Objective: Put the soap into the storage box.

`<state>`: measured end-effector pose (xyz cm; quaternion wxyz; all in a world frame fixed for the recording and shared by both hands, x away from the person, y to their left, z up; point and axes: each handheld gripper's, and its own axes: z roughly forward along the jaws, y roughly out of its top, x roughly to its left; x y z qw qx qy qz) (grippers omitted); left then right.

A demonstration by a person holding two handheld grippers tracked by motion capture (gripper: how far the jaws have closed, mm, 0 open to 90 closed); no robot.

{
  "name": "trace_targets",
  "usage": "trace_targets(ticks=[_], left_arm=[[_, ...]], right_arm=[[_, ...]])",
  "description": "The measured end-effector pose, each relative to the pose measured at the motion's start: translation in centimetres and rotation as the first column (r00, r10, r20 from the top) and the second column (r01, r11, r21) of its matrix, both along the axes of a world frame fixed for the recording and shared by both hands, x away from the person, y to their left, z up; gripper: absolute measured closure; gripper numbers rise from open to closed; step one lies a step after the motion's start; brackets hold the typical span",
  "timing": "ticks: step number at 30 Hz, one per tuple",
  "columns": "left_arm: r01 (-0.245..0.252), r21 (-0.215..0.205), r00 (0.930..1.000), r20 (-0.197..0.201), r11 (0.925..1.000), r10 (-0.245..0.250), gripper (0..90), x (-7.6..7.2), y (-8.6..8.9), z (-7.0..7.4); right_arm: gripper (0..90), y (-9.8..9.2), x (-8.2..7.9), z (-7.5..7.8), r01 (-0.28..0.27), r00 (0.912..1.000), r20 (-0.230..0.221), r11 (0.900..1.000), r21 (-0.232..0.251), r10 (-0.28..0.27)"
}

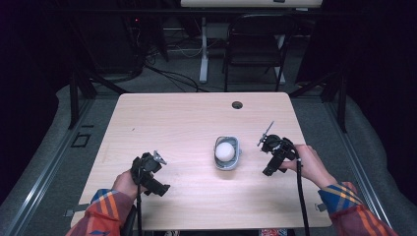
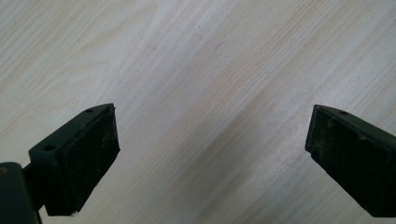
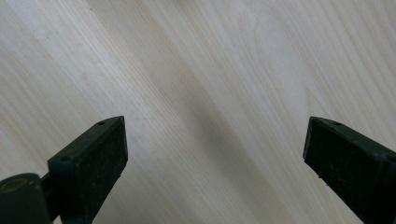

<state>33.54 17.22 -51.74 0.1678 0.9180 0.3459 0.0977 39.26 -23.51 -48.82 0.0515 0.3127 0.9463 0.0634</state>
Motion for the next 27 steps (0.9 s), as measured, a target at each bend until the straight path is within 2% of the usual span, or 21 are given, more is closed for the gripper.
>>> trace_targets(ticks=[5,10,12,15,18,20,21,22,25,27], left_arm=[[0.0,0.001,1.0,-0.001,1.0,0.0,2.8,0.0,0.0,0.0],[0.0,0.001,1.0,-0.001,1.0,0.0,2.9,0.0,0.0,0.0],[0.0,0.0,1.0,-0.002,1.0,0.0,2.9,0.0,0.0,0.0],[0.001,0.0,1.0,-0.004,1.0,-0.001,2.9,0.0,0.0,0.0],[0.002,0.002,1.0,-0.001,1.0,-0.002,2.9,0.0,0.0,0.0],[0.002,0.002,1.0,0.001,1.0,-0.002,2.9,0.0,-0.1,0.0],[0.002,0.003,1.0,0.002,1.0,-0.002,2.9,0.0,0.0,0.0],[0.002,0.002,1.0,0.004,1.0,-0.002,2.9,0.0,0.0,0.0],[0.003,0.003,1.0,0.002,1.0,-0.003,2.9,0.0,-0.1,0.0],[0.005,0.005,1.0,-0.002,1.0,-0.005,2.9,0.0,-0.1,0.0]], right_arm=[[7.0,-1.1,-1.0,-0.6,0.013,0.9998,0.015,1.0,-0.001,-0.013],[6.9,-2.1,-1.7,-1.7,0.017,0.9999,-0.002,1.0,-0.02,-0.017],[7.0,-2.8,-2.1,-2.3,0.031,0.9995,-0.01,0.999,-0.006,-0.031],[7.1,-3.3,-2.7,-3.0,0.047,0.9989,0.006,0.999,-0.008,-0.047],[10.9,-3.7,-3.2,-3.7,0.079,0.9953,0.056,0.997,0.004,-0.079],[10.2,-3.8,-3.2,-4.1,0.084,0.9955,0.044,0.996,-0.013,-0.084],[10.3,-3.8,-3.3,-4.3,0.099,0.994,0.047,0.995,0.002,-0.099],[10.3,-3.7,-3.2,-4.3,0.09,0.9954,0.037,0.996,-0.021,-0.089],[10.6,-3.7,-3.0,-4.7,0.1,0.9946,0.029,0.995,-0.016,-0.1],[11.4,-3.7,-2.9,-4.7,0.093,0.9955,0.022,0.995,-0.038,-0.092]])
